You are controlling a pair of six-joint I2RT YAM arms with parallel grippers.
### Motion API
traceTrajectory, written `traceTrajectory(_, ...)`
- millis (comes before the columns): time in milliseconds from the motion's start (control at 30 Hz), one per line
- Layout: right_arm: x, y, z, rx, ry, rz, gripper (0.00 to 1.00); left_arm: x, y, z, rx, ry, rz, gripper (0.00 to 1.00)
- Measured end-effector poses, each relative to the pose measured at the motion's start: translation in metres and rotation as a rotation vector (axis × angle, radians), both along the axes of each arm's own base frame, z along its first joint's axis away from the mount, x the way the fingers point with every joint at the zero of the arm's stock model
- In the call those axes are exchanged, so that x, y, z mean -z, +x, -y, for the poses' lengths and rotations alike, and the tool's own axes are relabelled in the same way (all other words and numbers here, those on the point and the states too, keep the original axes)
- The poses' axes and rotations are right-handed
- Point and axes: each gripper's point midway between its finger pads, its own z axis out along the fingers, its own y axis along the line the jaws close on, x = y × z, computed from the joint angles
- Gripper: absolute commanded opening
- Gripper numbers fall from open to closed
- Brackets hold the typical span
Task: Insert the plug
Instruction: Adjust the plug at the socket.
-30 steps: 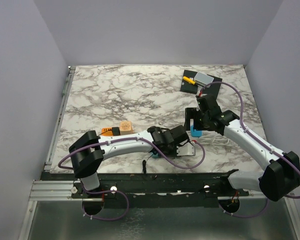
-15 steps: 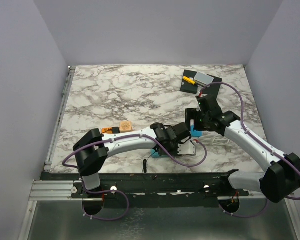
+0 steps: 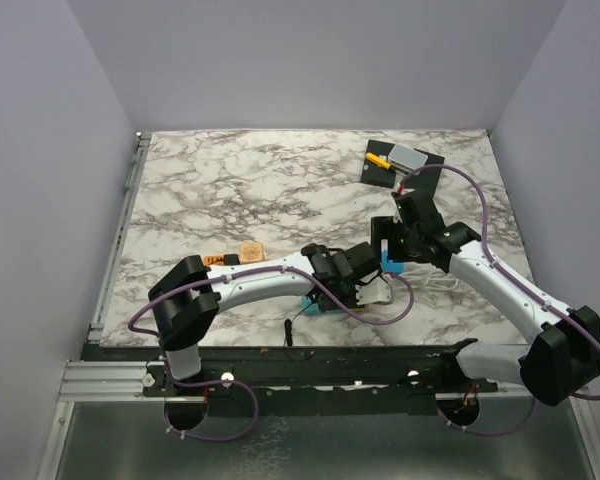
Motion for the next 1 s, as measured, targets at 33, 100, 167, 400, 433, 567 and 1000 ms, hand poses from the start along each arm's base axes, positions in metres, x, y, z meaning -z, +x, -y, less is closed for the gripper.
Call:
traceTrajectory(33, 0.000, 0.000, 0.000, 0.000, 0.000, 0.000, 0.85, 0.002, 0.000, 0.000, -0.011, 0.003, -0.006, 0.00)
traceTrajectory(100, 0.000, 0.000, 0.000, 0.000, 0.000, 0.000, 0.85, 0.007, 0.000, 0.000, -0.027, 0.010, -0.021, 0.00)
traceTrajectory(167, 0.000, 0.000, 0.000, -0.001, 0.001, -0.001, 0.85, 0.007, -0.001, 0.000, -0.032, 0.010, -0.024, 0.00)
traceTrajectory(400, 0.001, -0.001, -0.001, -0.004, 0.003, -0.006, 0.84, 0.008, -0.002, -0.001, -0.036, 0.014, -0.027, 0.00)
traceTrajectory(433, 0.001, -0.001, -0.001, -0.004, 0.003, -0.006, 0.84, 0.008, -0.002, -0.001, -0.036, 0.014, -0.027, 0.00)
traceTrajectory(567, 0.001, -0.001, -0.001, -0.004, 0.003, -0.006, 0.84, 0.010, -0.002, -0.001, -0.035, 0.006, -0.024, 0.00)
traceTrajectory(1000, 0.001, -0.001, -0.001, -0.004, 0.004, -0.006, 0.84, 0.012, 0.001, -0.002, 0.011, -0.078, 0.008, 0.00)
